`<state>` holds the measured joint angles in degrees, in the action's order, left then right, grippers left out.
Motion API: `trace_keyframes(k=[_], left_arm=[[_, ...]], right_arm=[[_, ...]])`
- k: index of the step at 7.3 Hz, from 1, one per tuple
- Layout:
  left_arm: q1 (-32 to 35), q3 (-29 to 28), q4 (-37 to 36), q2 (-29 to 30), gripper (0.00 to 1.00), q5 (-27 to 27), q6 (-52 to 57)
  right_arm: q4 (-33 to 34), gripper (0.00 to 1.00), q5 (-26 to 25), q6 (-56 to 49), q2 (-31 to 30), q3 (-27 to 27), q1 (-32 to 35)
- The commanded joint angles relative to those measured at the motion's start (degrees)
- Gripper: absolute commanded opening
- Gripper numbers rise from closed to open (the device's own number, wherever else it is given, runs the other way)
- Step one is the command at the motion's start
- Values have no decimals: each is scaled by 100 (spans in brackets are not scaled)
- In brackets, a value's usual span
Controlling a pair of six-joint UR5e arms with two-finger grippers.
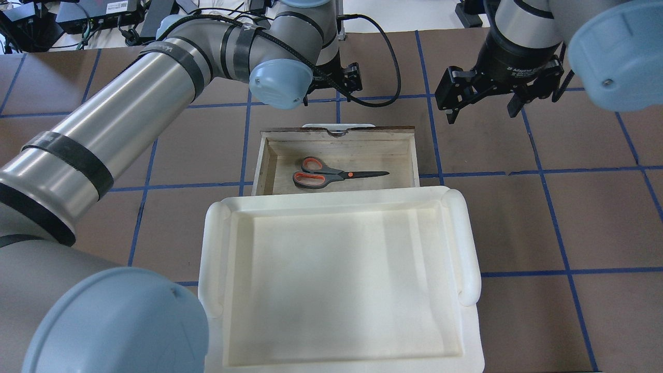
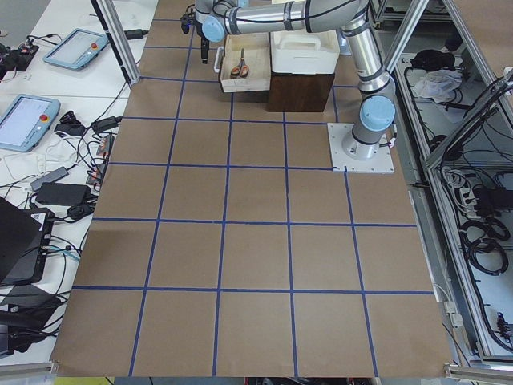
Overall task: Put scissors in drawer and close it
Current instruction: 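Move the left gripper over the drawer's white handle and lower it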
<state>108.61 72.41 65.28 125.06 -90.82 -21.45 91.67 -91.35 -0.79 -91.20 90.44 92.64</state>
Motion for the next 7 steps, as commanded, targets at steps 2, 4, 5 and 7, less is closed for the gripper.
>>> trace_keyframes(k=[2,4,5,7], left_arm=[[11,-315,37,483,100,37,-167],[19,-315,369,659,99,38,-175],[28,-324,380,712,92,55,-167],[37,-324,371,861,99,55,-123]], right_arm=[[9,100,-85,-9,6,0,0],[18,100,-85,0,6,0,0],[26,100,-85,0,6,0,0],[52,100,-85,0,6,0,0]])
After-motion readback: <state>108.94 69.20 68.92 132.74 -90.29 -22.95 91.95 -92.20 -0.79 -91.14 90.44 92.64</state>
